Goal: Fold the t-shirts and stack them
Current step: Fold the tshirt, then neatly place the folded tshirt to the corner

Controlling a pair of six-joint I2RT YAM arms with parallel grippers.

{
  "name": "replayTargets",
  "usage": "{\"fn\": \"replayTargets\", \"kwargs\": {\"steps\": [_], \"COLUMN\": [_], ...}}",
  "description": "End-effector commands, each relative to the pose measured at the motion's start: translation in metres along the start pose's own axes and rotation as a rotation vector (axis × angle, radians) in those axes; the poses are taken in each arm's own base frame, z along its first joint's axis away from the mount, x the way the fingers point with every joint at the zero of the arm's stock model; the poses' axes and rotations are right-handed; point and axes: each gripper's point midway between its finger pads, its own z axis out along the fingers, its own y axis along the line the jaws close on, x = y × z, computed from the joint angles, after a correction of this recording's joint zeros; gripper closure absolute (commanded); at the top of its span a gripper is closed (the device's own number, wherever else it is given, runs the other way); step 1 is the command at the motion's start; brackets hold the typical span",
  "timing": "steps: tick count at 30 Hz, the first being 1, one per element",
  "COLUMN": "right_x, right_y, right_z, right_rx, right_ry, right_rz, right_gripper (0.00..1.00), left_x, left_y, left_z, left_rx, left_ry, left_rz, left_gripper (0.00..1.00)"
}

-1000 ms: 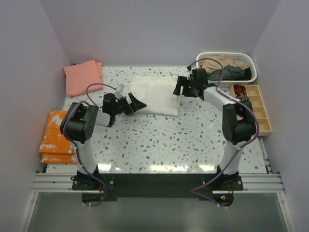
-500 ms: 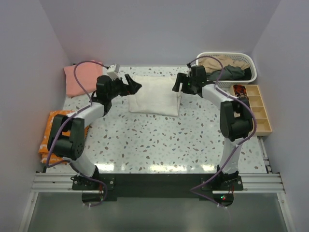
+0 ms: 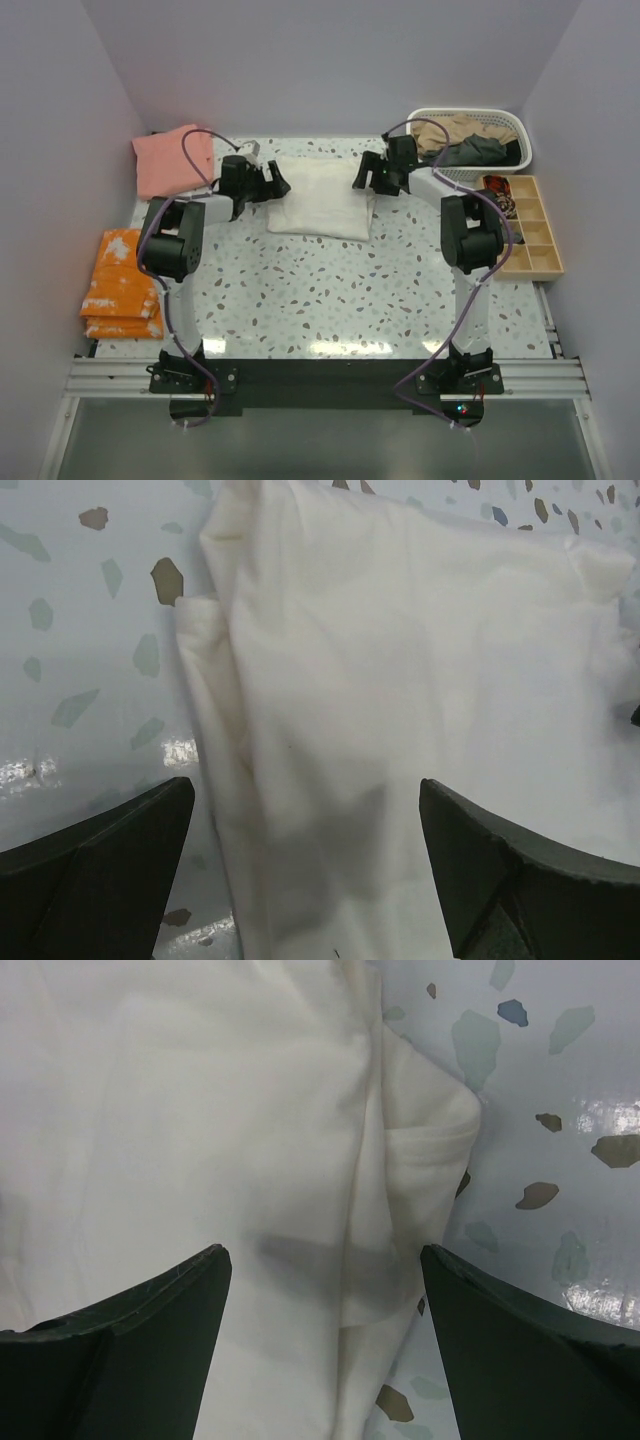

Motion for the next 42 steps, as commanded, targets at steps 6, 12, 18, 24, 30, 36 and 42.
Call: {"fn": "replayTargets", "kwargs": {"steps": [6,12,18,24,30,36,42], "right_x": [0.007,0.027,0.019,-0.007,-0.040,-0.052,-0.044], "right_y": [0.027,0.058,0.077,0.057,0.031,0.009,0.009], "right_z": [0.011,0.021,0.015,0.000,-0.039,-0.067,-0.075], "right_rx": [-0.162,-0.387,-0.588,-0.637,-0.370,-0.176,-0.172], "right_ry": [0.065,0.157,0.163,0.095,-0.044,-0.096,-0.097], "right_rz": [0.039,0.113,0.176,0.241,0.008,-0.071,-0.056], "right_gripper": [0.19,0.23,0.34,0.28,0.20,0.18,0.18], "left_x": [0.002,0.029,0.053,0.052,0.033,0.011,0.009], "left_y": [0.006,-0.010,-0.019,-0.020,-0.018,-0.005,0.005], "left_z": [0.008,0.009,-0.004,-0.012,-0.020,-0.033,-0.032], "left_rx": [-0.009,0.060,0.108,0.105,0.083,-0.021,-0.032], "left_ry": [0.034,0.087,0.108,0.104,0.070,0.015,0.025], "left_rz": [0.030,0.011,-0.027,-0.028,-0.007,0.016,0.003], "left_gripper": [0.00,0.00,0.00,0.00,0.00,0.00,0.00]}}
